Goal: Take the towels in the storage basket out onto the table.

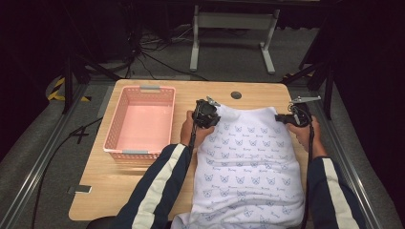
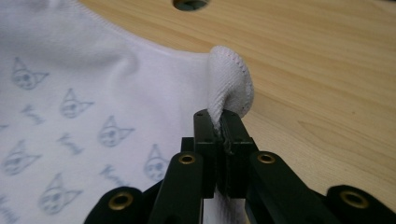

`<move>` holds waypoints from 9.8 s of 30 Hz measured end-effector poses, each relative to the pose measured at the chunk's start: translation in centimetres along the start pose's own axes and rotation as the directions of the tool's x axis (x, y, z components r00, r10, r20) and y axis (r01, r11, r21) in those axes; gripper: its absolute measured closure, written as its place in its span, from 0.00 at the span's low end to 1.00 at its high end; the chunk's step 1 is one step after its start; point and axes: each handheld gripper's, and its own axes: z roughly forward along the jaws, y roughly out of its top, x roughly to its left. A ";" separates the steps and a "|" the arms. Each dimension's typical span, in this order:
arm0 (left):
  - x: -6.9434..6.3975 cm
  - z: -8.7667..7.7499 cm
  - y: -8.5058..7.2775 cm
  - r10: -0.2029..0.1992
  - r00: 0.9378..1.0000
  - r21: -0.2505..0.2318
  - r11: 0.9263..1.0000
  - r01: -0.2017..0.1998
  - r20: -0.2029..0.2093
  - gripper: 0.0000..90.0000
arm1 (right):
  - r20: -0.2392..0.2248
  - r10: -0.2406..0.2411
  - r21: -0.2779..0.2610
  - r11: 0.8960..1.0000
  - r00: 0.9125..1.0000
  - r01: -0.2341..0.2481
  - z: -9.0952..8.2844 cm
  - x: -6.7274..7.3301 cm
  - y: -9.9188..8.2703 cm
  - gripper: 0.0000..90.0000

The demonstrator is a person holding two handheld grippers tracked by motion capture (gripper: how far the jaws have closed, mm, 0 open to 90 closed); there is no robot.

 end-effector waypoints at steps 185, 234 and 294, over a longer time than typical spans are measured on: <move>-9.5 -10.7 -16.0 0.425 0.849 0.102 0.874 -0.475 0.315 0.60 | -0.370 -0.514 0.078 0.813 0.774 0.577 -13.8 12.0 -15.8 0.68; -10.7 -10.1 -17.8 0.319 0.896 0.101 0.926 -0.364 0.308 0.43 | -0.023 -0.243 0.052 0.968 0.970 0.244 -2.2 6.3 -6.5 0.70; -1.1 -1.0 -6.2 -0.064 0.997 0.043 0.997 0.066 -0.030 0.28 | 0.121 -0.064 0.075 0.996 0.991 0.056 3.2 0.8 1.3 0.60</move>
